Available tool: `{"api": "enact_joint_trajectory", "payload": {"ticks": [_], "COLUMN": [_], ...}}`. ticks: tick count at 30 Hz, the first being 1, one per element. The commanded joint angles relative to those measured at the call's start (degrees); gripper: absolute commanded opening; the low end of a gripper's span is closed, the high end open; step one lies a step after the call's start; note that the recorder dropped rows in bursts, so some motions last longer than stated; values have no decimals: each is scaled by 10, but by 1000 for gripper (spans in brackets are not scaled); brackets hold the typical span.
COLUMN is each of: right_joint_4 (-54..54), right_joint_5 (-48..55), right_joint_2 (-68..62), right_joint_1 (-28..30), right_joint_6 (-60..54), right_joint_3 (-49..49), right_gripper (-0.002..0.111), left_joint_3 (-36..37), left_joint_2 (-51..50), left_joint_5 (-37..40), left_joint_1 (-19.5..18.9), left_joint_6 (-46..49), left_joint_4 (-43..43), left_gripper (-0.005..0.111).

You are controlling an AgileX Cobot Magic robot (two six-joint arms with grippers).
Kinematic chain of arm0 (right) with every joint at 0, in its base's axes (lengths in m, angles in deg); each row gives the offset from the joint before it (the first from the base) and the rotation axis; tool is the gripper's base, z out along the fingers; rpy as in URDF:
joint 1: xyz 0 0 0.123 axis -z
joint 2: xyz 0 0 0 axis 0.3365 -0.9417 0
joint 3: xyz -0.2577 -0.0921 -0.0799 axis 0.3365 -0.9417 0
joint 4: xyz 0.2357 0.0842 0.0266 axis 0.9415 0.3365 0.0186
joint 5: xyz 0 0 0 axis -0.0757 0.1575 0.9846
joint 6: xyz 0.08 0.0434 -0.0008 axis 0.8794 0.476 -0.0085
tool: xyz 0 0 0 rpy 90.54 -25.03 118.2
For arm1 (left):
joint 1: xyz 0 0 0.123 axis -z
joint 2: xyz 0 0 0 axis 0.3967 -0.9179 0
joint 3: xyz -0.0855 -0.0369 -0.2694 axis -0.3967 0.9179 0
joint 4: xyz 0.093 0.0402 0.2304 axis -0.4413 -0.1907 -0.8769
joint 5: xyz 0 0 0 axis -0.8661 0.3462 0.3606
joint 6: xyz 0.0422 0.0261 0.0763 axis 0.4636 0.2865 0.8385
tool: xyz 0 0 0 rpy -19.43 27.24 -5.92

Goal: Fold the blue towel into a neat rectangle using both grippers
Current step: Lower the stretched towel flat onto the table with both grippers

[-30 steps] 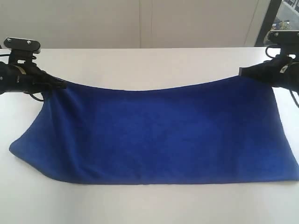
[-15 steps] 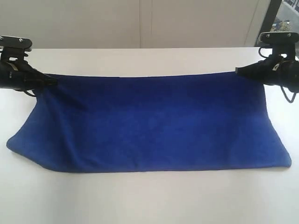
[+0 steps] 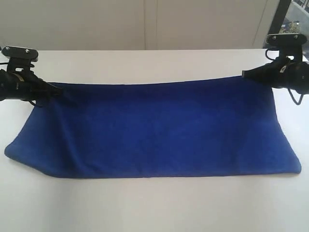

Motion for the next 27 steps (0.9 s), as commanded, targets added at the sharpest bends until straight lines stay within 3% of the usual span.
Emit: {"api": "enact_joint_trajectory", "payload": {"ticks": [1, 5, 6, 8, 12, 16, 24, 27], "right_joint_4": [2, 2, 2, 2, 2, 2, 2, 2], "right_joint_5": [-4, -4, -4, -4, -6, -7, 13, 28], "right_joint_2": [-2, -2, -2, -2, -2, -2, -2, -2], "right_joint_1": [6, 6, 6, 6, 6, 6, 6, 5], "right_joint_6": [-6, -7, -7, -7, -7, -7, -7, -7], "right_joint_3": [3, 3, 3, 3, 3, 3, 3, 3], "right_gripper": [0, 9, 17, 26, 45, 53, 53, 50], "left_joint_3": [-2, -2, -2, -2, -2, -2, -2, -2], "left_joint_2": [2, 2, 2, 2, 2, 2, 41, 56], "left_joint_5": [-2, -2, -2, -6, -15, -18, -23, 15], "left_joint_1": [-1, -1, -1, -1, -1, -1, -5, -14], "left_joint_6": [-2, -2, -2, -2, -2, 0, 61, 55], "left_joint_4": [2, 2, 2, 2, 2, 2, 6, 6], "left_gripper": [0, 17, 30, 42, 58, 62, 62, 62]}}
